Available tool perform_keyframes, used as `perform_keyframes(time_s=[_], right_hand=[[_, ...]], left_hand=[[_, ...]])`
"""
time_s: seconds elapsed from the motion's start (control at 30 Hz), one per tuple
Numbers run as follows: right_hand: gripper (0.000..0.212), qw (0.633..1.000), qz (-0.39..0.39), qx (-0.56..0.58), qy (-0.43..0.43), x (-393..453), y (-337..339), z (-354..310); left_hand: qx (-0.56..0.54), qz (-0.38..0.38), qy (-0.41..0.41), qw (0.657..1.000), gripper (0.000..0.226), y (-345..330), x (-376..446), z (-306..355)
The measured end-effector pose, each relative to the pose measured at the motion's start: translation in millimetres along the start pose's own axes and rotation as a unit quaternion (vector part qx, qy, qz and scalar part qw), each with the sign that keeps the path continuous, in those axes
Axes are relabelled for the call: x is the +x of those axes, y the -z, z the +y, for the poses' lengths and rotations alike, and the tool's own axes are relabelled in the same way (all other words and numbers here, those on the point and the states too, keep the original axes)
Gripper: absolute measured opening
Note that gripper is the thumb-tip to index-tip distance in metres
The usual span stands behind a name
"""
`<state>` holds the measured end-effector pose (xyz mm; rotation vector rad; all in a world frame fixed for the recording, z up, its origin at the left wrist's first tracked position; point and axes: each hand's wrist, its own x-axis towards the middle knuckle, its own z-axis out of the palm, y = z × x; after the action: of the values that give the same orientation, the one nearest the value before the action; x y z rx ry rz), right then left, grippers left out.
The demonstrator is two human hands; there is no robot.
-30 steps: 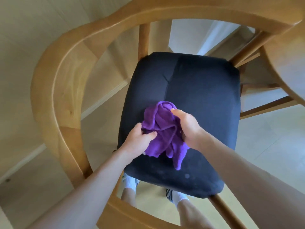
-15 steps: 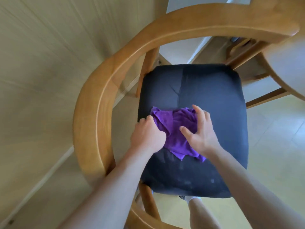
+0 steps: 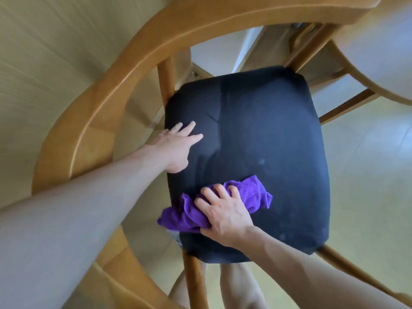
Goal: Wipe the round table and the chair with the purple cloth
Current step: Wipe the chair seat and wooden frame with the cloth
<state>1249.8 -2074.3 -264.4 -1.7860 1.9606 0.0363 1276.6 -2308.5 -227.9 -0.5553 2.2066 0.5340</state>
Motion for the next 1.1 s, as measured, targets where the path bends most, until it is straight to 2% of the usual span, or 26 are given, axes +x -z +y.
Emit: perform_keyframes(time_s=[0.1,0.17,0.23,0.3,0.37,0.4,0.47,0.53,0.6,0.7,0.77,0.83,0.9,1.0,1.03,1.1], right_hand=[[0.047,0.993,-0.073,0.000,0.090,-7,14,16],[0.050,0.993,-0.063,0.029,0.097,4,29,30],[0.057,0.997,0.015,0.056,0.043,24,46,46],[0.063,0.994,0.080,0.072,-0.033,50,59,62],[0.061,0.984,0.075,0.110,-0.114,70,65,69],[0.058,0.980,0.062,0.124,-0.141,75,64,65],[0.051,0.981,0.046,0.115,-0.151,71,49,45],[0.046,0.989,0.030,0.103,-0.104,51,31,24],[0.043,0.996,-0.001,0.090,-0.023,25,17,12],[0.041,0.989,-0.091,0.046,0.107,-7,9,15],[0.039,0.973,-0.171,0.040,0.148,-12,18,18],[0.034,0.964,-0.206,0.065,0.155,-6,28,20],[0.035,0.973,-0.169,0.086,0.132,4,40,24],[0.049,0.994,-0.015,0.099,0.053,18,45,35],[0.053,0.994,-0.002,0.103,0.029,24,44,34],[0.055,0.994,-0.028,0.105,-0.014,34,40,22]], left_hand=[[0.037,0.003,-0.006,0.999,0.108,-14,-3,-2],[0.053,0.012,-0.015,0.998,0.114,-22,-5,-4],[0.060,0.035,-0.021,0.997,0.119,-30,-5,-6],[0.042,0.060,-0.019,0.997,0.107,-34,-3,-7],[0.043,0.081,-0.018,0.996,0.091,-34,1,-7],[0.050,0.089,-0.021,0.995,0.091,-34,2,-8],[0.059,0.098,-0.027,0.993,0.105,-34,5,-11],[0.066,0.105,-0.024,0.992,0.117,-37,6,-14],[0.073,0.093,-0.021,0.993,0.129,-39,6,-13],[0.077,0.094,-0.020,0.992,0.135,-40,6,-13],[0.077,0.098,-0.025,0.992,0.135,-41,6,-13],[0.079,0.101,-0.026,0.991,0.135,-42,6,-12],[0.081,0.102,-0.024,0.991,0.135,-43,7,-12],[0.077,0.117,-0.028,0.990,0.134,-47,8,-14],[0.079,0.123,-0.030,0.989,0.133,-49,8,-14],[0.083,0.133,-0.033,0.987,0.134,-51,10,-15]])
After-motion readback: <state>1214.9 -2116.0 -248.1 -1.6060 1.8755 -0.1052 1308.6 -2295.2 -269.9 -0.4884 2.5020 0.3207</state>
